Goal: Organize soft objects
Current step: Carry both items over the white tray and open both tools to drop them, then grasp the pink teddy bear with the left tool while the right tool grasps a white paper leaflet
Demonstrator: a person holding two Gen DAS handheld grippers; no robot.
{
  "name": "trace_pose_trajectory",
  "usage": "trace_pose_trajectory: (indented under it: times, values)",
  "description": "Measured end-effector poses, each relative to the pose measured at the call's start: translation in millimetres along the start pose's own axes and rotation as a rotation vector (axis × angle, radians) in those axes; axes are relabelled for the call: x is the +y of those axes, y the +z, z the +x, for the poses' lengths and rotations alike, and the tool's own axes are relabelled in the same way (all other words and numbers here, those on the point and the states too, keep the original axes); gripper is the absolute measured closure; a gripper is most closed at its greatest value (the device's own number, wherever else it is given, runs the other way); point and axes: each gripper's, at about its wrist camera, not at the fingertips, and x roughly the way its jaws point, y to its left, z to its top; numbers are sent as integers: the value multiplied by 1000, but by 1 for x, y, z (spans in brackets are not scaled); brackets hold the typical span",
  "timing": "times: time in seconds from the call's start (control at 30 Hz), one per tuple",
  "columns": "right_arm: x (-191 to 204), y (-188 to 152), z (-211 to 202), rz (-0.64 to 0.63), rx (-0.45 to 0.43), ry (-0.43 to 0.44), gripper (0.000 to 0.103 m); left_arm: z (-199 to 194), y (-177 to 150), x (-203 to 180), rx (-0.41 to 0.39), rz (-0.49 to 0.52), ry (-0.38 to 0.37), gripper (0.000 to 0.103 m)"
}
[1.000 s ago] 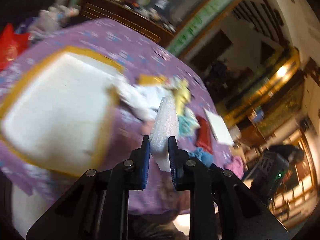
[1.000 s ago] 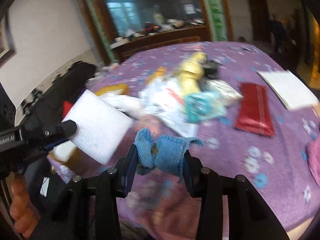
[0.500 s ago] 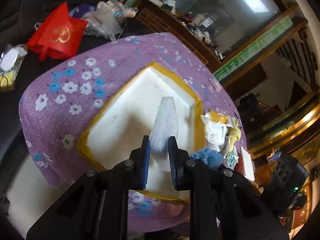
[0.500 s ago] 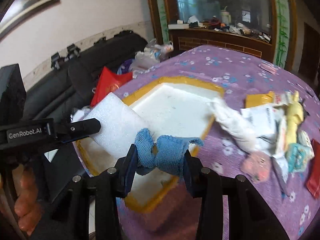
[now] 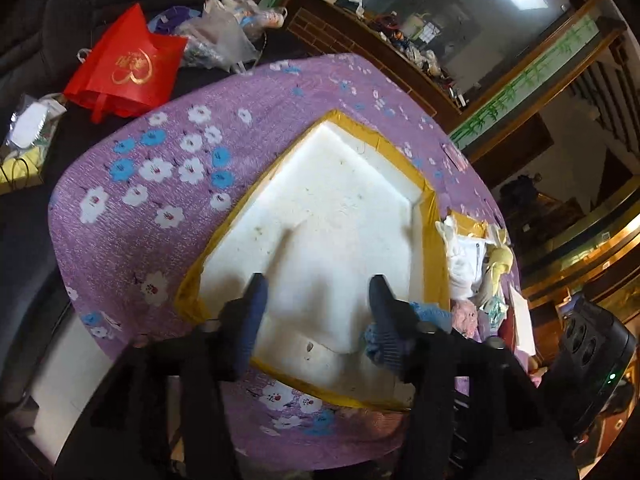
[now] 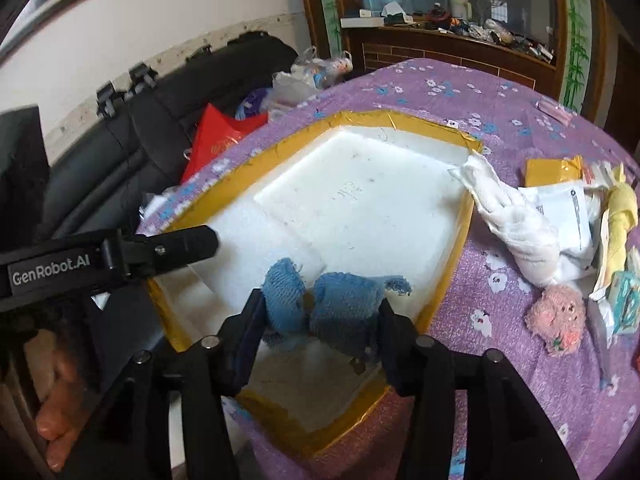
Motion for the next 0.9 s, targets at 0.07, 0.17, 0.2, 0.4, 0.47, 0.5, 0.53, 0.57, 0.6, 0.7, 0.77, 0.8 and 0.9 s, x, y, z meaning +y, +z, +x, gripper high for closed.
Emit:
trace_pose_trajectory:
  times: [0.07,0.17,0.2,0.4,0.47,0.5,0.53,0.57,0.6,0.7,0.77,0.8,0.9]
  values:
    - [-5,-1,-7,37,-17,65,35,-5,-1,-3,-19,12,13,47]
    - [-14,-7,-23,83,-53,122,30,-12,-4,-13,-34,25,-3,47]
    - [-18,-10,-30,102,-68,136,30,-16,-6,-19,-42,36,-14,47]
    - [-50,-36,-67,177,-128,95,27,-20,-21,-64,-61,131,-36,47]
    - [-62,-50,-80,202,-143,49,27,-18,-31,-82,-51,163,-36,46]
    - [-67,-54,-84,208,-146,33,27,-16,-36,-89,-48,176,-40,45]
    - [-74,-60,-89,212,-149,15,27,-14,-43,-98,-45,186,-47,45]
    - [-80,-66,-94,222,-154,0,27,-12,-47,-103,-40,184,-48,45]
    - [-87,-72,-101,241,-162,-13,27,-10,-53,-109,-32,177,-52,45]
    - [-110,-87,-118,304,-140,-52,26,-1,-70,-132,30,235,-65,45]
    - [-119,-93,-124,333,-133,-101,26,5,-81,-149,67,317,-61,45]
    - [-124,-97,-128,351,-142,-119,26,6,-86,-158,81,363,-55,45]
    - [-133,-109,-138,389,-165,-121,26,8,-101,-178,99,473,-60,45]
